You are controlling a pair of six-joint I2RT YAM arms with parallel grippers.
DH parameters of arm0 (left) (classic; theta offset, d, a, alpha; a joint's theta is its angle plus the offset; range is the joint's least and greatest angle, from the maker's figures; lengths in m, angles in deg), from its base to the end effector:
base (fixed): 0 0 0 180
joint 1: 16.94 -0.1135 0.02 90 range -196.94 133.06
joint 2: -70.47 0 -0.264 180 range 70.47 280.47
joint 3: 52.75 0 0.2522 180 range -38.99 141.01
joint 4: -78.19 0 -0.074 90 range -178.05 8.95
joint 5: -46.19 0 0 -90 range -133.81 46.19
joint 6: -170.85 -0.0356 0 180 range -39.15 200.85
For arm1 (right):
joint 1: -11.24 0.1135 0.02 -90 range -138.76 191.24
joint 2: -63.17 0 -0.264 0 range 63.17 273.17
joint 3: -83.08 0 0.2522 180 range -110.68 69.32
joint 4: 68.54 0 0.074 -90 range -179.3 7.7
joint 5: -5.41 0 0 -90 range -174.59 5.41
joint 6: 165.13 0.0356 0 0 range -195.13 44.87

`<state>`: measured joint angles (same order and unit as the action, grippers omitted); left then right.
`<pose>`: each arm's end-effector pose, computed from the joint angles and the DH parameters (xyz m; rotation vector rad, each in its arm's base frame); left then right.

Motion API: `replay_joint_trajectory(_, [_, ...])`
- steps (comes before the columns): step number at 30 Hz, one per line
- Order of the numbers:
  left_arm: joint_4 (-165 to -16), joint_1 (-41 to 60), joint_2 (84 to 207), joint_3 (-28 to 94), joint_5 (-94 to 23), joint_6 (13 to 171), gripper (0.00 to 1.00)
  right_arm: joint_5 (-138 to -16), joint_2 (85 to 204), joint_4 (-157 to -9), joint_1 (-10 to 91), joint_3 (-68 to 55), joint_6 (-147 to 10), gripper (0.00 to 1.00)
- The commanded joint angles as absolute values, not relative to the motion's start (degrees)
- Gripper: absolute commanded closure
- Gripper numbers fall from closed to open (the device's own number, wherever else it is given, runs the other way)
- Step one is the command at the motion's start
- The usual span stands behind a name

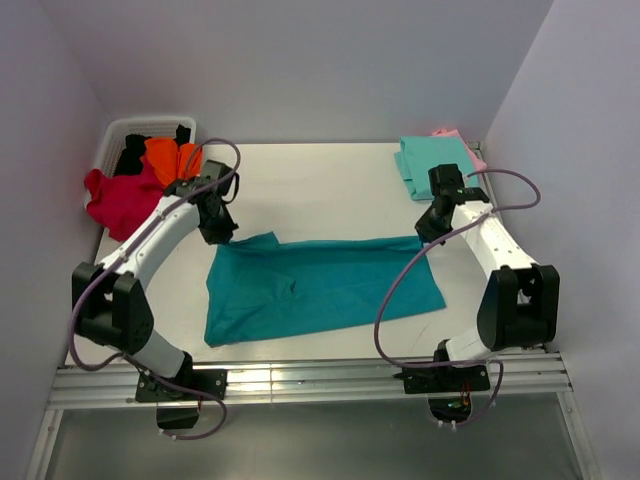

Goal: Fold and stack the t-shirts
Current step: Fold the other side of the tshirt into a rectangle, then rotate the tshirt 90 degrees

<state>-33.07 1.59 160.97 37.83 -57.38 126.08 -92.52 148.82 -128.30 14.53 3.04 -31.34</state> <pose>0.3004 -0.0919 0.2767 -0.6830 2.6155 0.0041 0.2963 0.0121 0.2528 0.9702 2.5122 0.0637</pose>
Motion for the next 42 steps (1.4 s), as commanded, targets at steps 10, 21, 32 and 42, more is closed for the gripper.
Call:
replay_joint_trajectory(10, [-29.52,14.16,140.71,19.39,-59.02,139.10,1.00,-97.60,137.01,-127.65,14.93,13.59,-29.96,1.00])
replay_joint_trajectory(21, [-25.75,18.83,130.24,9.79,-59.98,144.66,0.00,-97.69,128.30,-131.26,14.84,23.62,-25.30,0.00])
replay_joint_trajectory(32, [-29.77,18.75,139.79,15.24,-60.95,143.70,0.07,-93.47,137.67,-124.32,16.33,15.72,-27.84,0.16])
replay_joint_trajectory(42, [-40.50,13.05,155.98,15.59,-57.79,139.57,0.65,-93.29,156.77,-121.15,20.02,10.96,-31.27,1.00])
